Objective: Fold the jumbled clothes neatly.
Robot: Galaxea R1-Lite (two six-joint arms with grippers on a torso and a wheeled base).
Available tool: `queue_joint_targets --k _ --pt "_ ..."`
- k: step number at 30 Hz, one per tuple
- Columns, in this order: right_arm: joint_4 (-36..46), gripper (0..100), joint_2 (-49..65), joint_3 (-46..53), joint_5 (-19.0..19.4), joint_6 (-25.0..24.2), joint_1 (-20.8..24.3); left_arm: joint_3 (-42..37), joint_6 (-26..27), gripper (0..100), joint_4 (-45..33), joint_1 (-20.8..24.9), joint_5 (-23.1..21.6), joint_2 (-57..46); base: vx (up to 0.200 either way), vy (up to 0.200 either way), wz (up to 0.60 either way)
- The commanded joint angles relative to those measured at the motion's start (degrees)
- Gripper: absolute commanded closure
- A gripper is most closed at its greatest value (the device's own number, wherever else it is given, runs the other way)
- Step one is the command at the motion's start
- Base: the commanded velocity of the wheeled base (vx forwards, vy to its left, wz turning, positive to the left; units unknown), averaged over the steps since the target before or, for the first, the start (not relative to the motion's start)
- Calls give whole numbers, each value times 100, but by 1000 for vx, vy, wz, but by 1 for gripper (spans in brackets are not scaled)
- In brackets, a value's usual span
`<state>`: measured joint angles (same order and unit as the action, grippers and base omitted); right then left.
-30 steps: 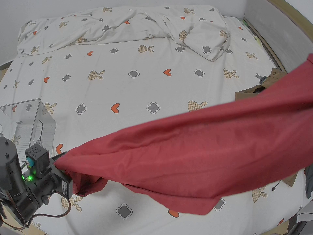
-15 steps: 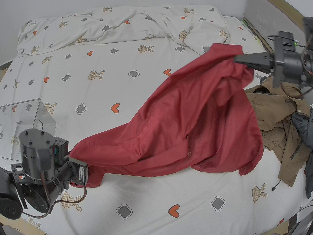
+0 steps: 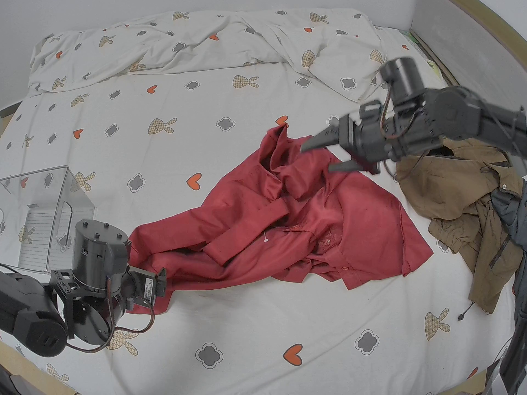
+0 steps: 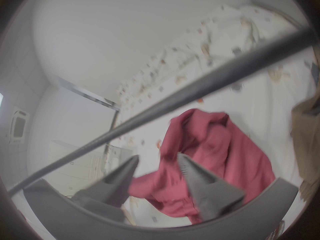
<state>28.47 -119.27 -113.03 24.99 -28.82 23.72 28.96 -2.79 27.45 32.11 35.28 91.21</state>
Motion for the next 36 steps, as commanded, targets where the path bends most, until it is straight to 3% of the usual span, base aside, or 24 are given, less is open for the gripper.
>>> queue_joint_targets --k 1,5,9,14,19,24,28,32,35,36 --pt "2049 0 -1564 -156 -56 8 18 -5 -20 0 32 -65 5 11 0 0 0" --pt "2831 0 -1546 -156 -29 8 -34 57 -2 0 41 102 -12 -367 0 0 0" --pt "3886 0 -1089 -156 59 69 -70 391 33 0 -91 639 -91 -824 0 0 0" --pt "4158 0 -606 -156 138 175 -70 892 86 0 -592 797 -144 -903 0 0 0" --pt "4695 0 -175 -156 120 948 -70 1059 95 0 -864 806 -188 -877 0 0 0" --pt "6154 0 370 -156 226 1344 10 1094 86 0 -935 814 -672 -771 0 0 0" --pt "6154 0 633 -156 234 1616 -61 1261 68 0 -1190 797 -1129 -640 0 0 0" --pt "6154 0 844 -156 226 1766 -245 1410 42 0 -1436 797 -1181 -578 0 0 0" --pt "6154 0 1301 -156 208 2205 -184 1445 24 0 -1673 806 -1181 -631 0 0 0" --pt "6154 0 1706 -156 208 2609 -96 1463 24 0 -1840 806 -1181 -657 0 0 0"
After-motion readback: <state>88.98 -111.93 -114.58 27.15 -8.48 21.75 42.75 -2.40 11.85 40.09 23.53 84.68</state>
